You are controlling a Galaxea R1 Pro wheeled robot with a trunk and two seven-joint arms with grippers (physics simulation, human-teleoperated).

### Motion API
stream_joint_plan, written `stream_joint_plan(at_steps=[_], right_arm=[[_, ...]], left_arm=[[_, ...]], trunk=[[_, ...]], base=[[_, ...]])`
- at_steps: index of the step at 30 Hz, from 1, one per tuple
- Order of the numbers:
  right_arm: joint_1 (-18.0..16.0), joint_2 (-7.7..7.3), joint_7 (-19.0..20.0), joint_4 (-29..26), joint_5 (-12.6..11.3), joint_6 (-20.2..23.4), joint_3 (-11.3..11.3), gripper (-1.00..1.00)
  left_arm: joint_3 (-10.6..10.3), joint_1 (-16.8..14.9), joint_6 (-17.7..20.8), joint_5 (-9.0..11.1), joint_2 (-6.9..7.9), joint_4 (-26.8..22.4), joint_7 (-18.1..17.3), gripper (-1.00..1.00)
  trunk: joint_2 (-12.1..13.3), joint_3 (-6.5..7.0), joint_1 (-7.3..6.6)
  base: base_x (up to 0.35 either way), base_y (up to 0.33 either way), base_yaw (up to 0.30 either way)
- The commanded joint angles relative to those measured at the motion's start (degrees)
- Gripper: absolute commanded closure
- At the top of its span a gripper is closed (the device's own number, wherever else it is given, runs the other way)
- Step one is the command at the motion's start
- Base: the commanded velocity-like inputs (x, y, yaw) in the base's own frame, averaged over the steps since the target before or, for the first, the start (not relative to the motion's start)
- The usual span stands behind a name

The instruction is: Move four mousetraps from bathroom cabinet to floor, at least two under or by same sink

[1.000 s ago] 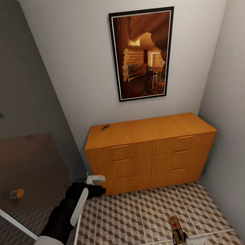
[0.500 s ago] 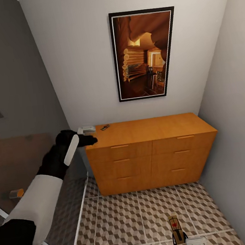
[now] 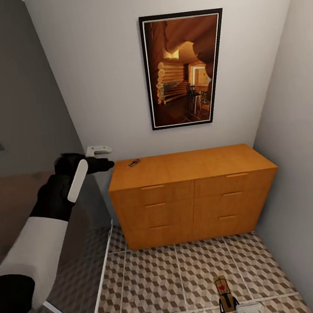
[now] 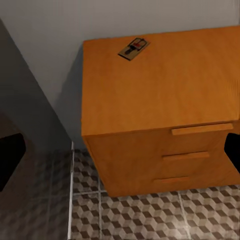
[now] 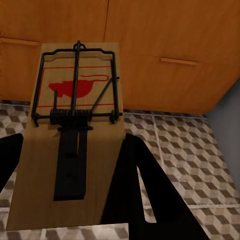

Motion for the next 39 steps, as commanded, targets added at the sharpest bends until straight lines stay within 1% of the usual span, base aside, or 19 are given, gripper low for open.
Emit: stream_joint_plan(at_steps=[1, 4, 9, 22, 29, 32, 35, 37, 39], right_arm=[[-0.06, 0.02, -0.10, 0.05, -0.69, -0.23, 0.50, 1.00], [-0.04, 0.07, -0.03, 0.05, -0.69, -0.21, 0.50, 1.00], [-0.05, 0.03, 0.00, 0.05, -0.69, -0.20, 0.50, 1.00], [-0.04, 0.10, 0.01, 0.05, -0.61, -0.27, 0.51, 1.00], [-0.04, 0.05, 0.01, 0.05, -0.60, -0.27, 0.51, 1.00], [-0.02, 0.03, 0.01, 0.05, -0.60, -0.27, 0.49, 1.00], [-0.04, 0.03, 0.01, 0.05, -0.60, -0.27, 0.49, 1.00], [-0.05, 0.03, 0.01, 0.05, -0.60, -0.27, 0.48, 1.00], [-0.04, 0.03, 0.01, 0.05, -0.60, -0.27, 0.49, 1.00]], left_arm=[[-0.23, -0.07, 0.14, 0.65, 0.22, -0.30, 0.58, -1.00], [-0.83, -0.09, 0.08, 0.69, 0.61, -0.74, 0.56, -1.00], [-1.76, -0.10, 0.01, 0.72, 0.76, -0.77, 0.56, -1.00], [-2.92, -0.12, -0.01, 0.72, 0.77, -0.72, 0.56, -1.00], [-4.46, -0.10, -0.01, 0.72, 0.74, -0.68, 0.56, -1.00], [-5.61, -0.04, -0.01, 0.72, 0.72, -0.58, 0.48, -1.00], [-8.13, 0.09, -0.01, 0.78, 0.77, -0.14, 0.32, -1.00], [-8.88, 0.13, -0.01, 0.80, 0.78, 0.14, 0.26, -1.00], [-9.16, 0.14, -0.01, 0.83, 0.79, 0.31, 0.13, -1.00]], trunk=[[-0.12, -0.13, 0.04], [-0.12, -0.13, 0.04], [-0.12, -0.13, 0.04], [-0.12, -0.13, 0.04], [-0.12, -0.13, 0.04], [-0.12, -0.13, 0.04], [-0.12, -0.13, 0.04], [-0.12, -0.13, 0.04], [-0.12, -0.13, 0.04]], base=[[0.000, 0.000, 0.000], [0.007, 0.000, 0.000], [0.130, 0.000, 0.000], [0.263, 0.000, 0.000], [0.281, 0.000, 0.000], [0.236, 0.000, 0.000], [0.102, 0.000, 0.000], [0.040, 0.000, 0.000], [0.023, 0.000, 0.000]])
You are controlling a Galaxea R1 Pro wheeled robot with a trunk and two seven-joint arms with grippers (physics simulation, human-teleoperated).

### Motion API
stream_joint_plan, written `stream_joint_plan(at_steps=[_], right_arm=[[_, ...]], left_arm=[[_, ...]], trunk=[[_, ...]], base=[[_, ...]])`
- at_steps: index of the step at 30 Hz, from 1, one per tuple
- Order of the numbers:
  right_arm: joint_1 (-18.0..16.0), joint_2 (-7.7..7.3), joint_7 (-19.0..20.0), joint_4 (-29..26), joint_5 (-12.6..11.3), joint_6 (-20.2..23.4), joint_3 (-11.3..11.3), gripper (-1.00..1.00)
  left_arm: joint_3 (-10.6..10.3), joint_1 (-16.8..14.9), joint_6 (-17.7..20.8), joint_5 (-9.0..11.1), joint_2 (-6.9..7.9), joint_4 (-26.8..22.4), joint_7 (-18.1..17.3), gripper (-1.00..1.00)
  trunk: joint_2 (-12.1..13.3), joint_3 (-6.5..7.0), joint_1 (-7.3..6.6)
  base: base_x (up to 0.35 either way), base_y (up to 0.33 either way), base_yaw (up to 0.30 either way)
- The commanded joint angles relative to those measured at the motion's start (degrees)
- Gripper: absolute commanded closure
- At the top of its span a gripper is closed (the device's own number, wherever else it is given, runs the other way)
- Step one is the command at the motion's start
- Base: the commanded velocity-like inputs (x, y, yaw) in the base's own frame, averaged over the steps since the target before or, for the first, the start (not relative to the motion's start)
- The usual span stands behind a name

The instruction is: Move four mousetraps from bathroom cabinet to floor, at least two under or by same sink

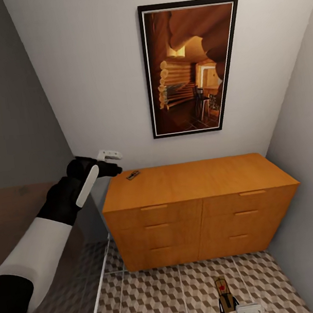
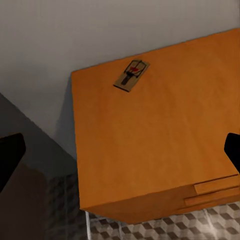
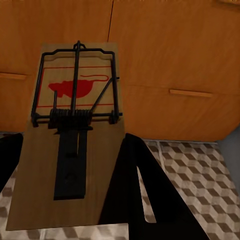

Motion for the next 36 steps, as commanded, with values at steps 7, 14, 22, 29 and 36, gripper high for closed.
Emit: stream_joint_plan(at_steps=[7, 14, 22, 29, 36], right_arm=[[-0.04, 0.02, -0.14, 0.05, -0.68, -0.24, 0.52, 1.00], [-0.01, 0.02, -0.14, 0.05, -0.68, -0.24, 0.52, 1.00], [-0.04, 0.02, -0.14, 0.05, -0.68, -0.20, 0.51, 1.00], [-0.05, 0.02, -0.12, 0.05, -0.68, -0.20, 0.52, 1.00], [-0.05, 0.02, 0.56, 0.05, -0.68, -0.18, 0.52, 1.00]], left_arm=[[-0.64, -0.05, -0.02, 0.59, 1.43, 0.46, -7.19, -1.00], [-0.73, -0.05, -0.26, 0.49, 4.29, 0.19, -14.42, -1.00], [-0.96, -0.05, -0.73, 0.48, 6.18, 0.21, -20.54, -1.00], [-1.08, -0.05, -2.55, 0.41, 7.47, 0.38, -27.59, -1.00], [-1.73, -0.05, -2.72, 0.39, 7.61, 0.39, -28.37, -1.00]], trunk=[[-0.13, -0.13, 0.04], [-0.13, -0.13, 0.04], [-0.13, -0.13, 0.04], [-0.13, -0.13, 0.04], [-0.13, -0.13, 0.04]], base=[[0.006, 0.000, 0.000], [0.000, 0.000, 0.000], [0.000, 0.000, 0.000], [0.000, 0.000, 0.000], [0.000, 0.000, 0.000]])
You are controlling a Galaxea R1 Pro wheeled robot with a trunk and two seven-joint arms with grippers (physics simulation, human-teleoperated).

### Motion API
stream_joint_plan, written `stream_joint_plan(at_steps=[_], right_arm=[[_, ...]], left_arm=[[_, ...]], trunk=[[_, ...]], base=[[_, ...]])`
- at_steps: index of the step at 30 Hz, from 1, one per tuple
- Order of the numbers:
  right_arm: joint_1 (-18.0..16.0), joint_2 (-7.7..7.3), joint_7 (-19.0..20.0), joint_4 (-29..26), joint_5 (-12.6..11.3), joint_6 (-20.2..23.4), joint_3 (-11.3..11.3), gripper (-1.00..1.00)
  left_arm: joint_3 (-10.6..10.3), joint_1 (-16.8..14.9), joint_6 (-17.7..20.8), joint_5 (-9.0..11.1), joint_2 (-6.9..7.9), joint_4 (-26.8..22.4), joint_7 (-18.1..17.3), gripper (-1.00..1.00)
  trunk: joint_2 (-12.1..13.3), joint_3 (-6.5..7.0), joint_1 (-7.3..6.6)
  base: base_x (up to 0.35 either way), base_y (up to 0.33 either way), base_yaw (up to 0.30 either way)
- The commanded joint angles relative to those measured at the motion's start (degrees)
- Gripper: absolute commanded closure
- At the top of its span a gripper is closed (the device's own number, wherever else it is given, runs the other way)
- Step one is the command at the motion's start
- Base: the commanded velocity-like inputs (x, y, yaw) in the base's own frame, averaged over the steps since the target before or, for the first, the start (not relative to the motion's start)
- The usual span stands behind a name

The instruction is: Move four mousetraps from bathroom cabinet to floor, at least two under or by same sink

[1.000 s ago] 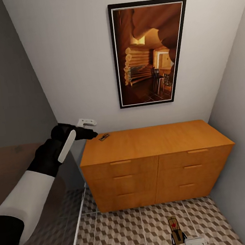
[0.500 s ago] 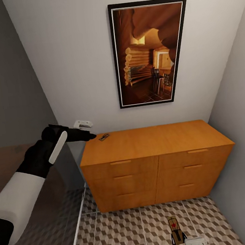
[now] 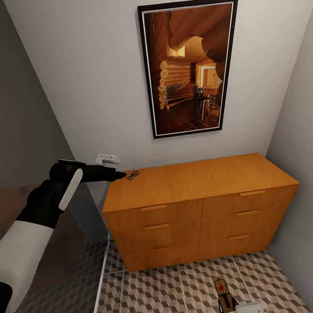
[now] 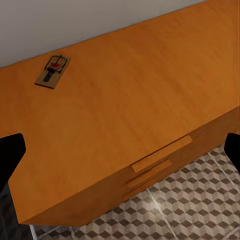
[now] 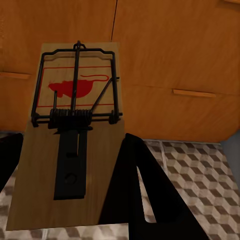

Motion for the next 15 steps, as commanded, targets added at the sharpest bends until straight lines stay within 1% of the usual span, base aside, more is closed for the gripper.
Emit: stream_joint_plan(at_steps=[1, 5, 8, 11, 15], right_arm=[[-0.05, 0.02, 0.10, 0.05, -0.69, -0.23, 0.50, 1.00], [-0.04, 0.02, 0.62, 0.05, -0.69, -0.23, 0.49, 1.00], [-0.04, 0.02, 0.77, 0.05, -0.69, -0.23, 0.50, 1.00], [-0.06, 0.02, 0.81, 0.05, -0.69, -0.25, 0.50, 1.00], [-0.03, 0.02, 0.83, 0.05, -0.69, -0.22, 0.50, 1.00]], left_arm=[[-0.18, -0.08, 0.10, -0.35, 0.05, -0.03, -0.40, -1.00], [-0.31, -0.08, 0.08, -0.35, 0.06, 0.03, -0.44, -1.00], [-0.34, -0.08, 0.06, -0.39, 0.07, 0.05, -0.45, -1.00], [-0.35, -0.08, 0.06, -0.43, 0.07, 0.05, -0.45, -1.00], [-0.60, -0.08, 0.08, -0.56, 0.07, 0.08, -0.45, -1.00]], trunk=[[-0.13, -0.13, 0.04], [-0.13, -0.13, 0.04], [-0.13, -0.13, 0.04], [-0.13, -0.13, 0.04], [-0.13, -0.13, 0.04]], base=[[0.000, 0.000, 0.000], [0.004, 0.000, 0.000], [0.074, 0.000, 0.000], [0.149, 0.000, 0.000], [0.212, 0.000, 0.000]])
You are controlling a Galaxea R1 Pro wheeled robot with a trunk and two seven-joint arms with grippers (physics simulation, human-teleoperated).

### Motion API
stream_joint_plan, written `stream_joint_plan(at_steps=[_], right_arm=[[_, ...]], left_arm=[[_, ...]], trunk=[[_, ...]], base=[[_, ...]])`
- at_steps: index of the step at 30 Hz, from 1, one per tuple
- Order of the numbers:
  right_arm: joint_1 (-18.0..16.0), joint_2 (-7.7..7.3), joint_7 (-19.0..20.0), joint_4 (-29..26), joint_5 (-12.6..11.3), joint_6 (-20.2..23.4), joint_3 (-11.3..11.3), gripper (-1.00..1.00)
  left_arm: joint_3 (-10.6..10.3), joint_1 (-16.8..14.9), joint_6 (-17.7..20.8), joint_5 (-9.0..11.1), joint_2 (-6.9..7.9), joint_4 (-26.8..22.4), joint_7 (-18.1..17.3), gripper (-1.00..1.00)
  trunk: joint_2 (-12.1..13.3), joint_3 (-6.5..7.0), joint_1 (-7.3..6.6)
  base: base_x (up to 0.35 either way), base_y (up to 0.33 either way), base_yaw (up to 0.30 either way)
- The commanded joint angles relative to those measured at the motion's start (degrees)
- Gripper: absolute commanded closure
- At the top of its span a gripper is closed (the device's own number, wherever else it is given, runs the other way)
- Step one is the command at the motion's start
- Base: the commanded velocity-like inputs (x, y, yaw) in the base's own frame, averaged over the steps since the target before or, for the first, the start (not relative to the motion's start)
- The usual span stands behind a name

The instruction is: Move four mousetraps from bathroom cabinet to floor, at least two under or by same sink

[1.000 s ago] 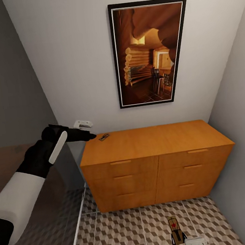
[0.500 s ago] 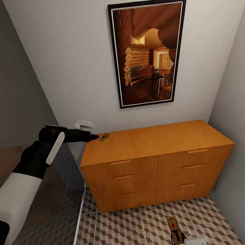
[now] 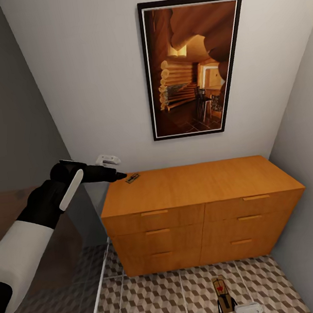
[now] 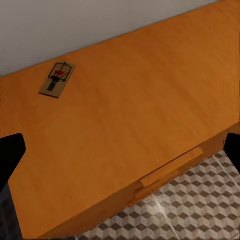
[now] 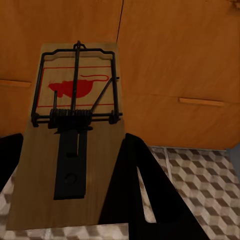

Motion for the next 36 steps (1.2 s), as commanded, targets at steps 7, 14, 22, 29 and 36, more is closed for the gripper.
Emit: stream_joint_plan(at_steps=[7, 14, 22, 29, 36], right_arm=[[-0.07, 0.02, -0.13, 0.05, -0.68, -0.24, 0.51, 1.00], [-0.08, 0.02, -0.13, 0.05, -0.68, -0.27, 0.51, 1.00], [-0.05, 0.02, -0.13, 0.05, -0.68, -0.27, 0.51, 1.00], [-0.07, 0.02, -0.13, 0.05, -0.68, -0.24, 0.51, 1.00], [-0.08, 0.02, -0.13, 0.07, -0.67, -0.23, 0.51, 1.00]], left_arm=[[-0.80, -0.08, 0.10, -0.39, 0.05, 0.02, -0.37, -1.00], [-1.02, -0.08, 0.09, -0.40, 0.05, 0.46, -0.37, -1.00], [-2.61, -0.06, -0.91, -0.40, 0.05, 2.34, -0.45, -1.00], [-2.89, -0.06, -3.03, -0.40, 0.11, 4.70, -0.54, -1.00], [-3.00, -0.03, -3.49, -0.40, 0.13, 6.49, -0.55, -1.00]], trunk=[[-0.12, -0.12, 0.06], [-0.12, -0.12, 0.06], [-0.12, -0.12, 0.06], [-0.12, -0.12, 0.06], [-0.12, -0.12, 0.06]], base=[[0.214, 0.000, 0.000], [0.106, 0.000, 0.000], [0.011, 0.000, 0.000], [0.001, 0.000, 0.000], [0.000, 0.000, 0.000]])
